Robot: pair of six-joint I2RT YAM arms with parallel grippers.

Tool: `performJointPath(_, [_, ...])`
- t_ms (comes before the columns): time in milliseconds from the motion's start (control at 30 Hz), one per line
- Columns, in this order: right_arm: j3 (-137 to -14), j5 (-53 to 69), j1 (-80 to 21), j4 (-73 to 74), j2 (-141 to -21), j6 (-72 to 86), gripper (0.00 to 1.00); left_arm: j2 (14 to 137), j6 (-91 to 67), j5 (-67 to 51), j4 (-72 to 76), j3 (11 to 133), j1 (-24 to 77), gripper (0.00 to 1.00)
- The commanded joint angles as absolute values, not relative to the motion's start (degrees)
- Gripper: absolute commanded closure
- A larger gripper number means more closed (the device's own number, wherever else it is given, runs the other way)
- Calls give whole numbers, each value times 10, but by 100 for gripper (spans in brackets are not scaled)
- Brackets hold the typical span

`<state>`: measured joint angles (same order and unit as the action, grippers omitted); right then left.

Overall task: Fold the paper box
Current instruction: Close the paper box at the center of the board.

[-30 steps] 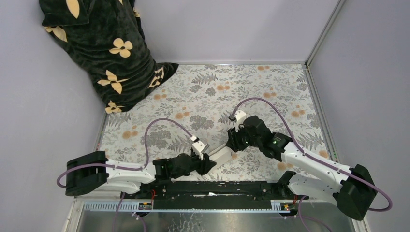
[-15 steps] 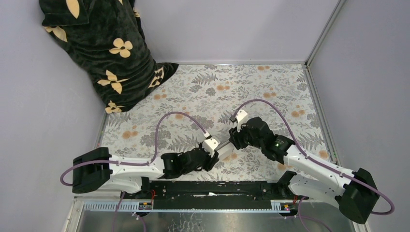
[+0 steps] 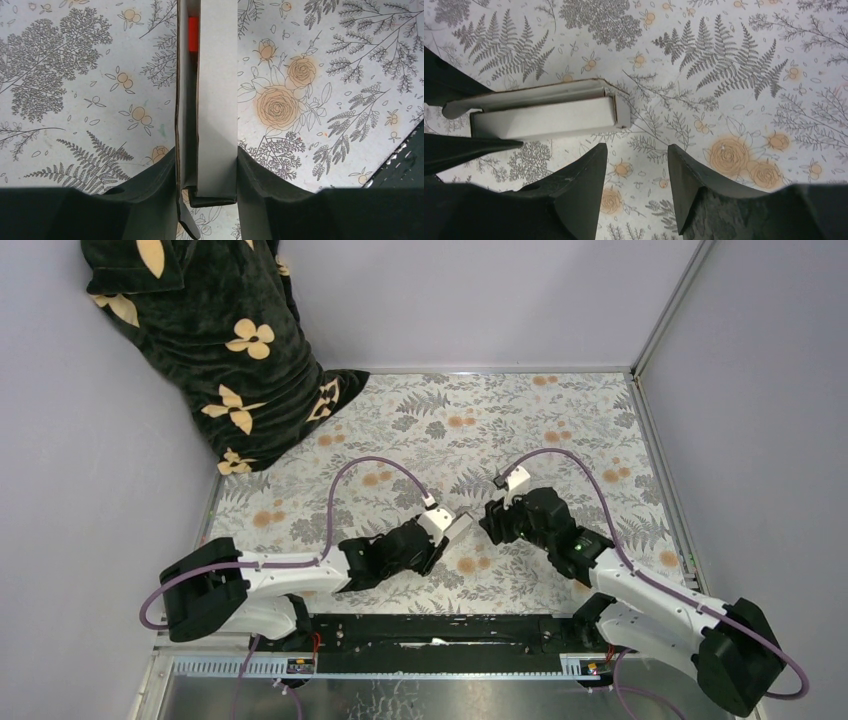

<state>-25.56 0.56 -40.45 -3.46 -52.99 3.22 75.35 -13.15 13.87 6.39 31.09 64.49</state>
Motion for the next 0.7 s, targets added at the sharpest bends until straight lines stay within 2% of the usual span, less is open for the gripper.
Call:
performJointPath(0, [-274, 67, -385, -102, -563, 37, 41, 742, -138, 104, 82, 305, 630, 52])
performJointPath(67, [-287, 90, -378, -103, -585, 38, 36, 735, -147, 94, 96, 293, 624, 51])
performJointPath(167, [-303, 79, -373, -102, -608, 50, 36, 729, -151, 94, 103, 287, 622, 47])
performJointPath(433, [-338, 142, -369, -56, -636, 38, 53, 739, -138, 92, 99, 307, 606, 46])
performJointPath(500, [-340, 140, -369, -49, -630, 40, 52, 746, -136, 88, 98, 314, 604, 47])
performJointPath(667, [-368, 127, -369, -13, -630, 34, 38, 761, -131, 81, 98, 326, 600, 53])
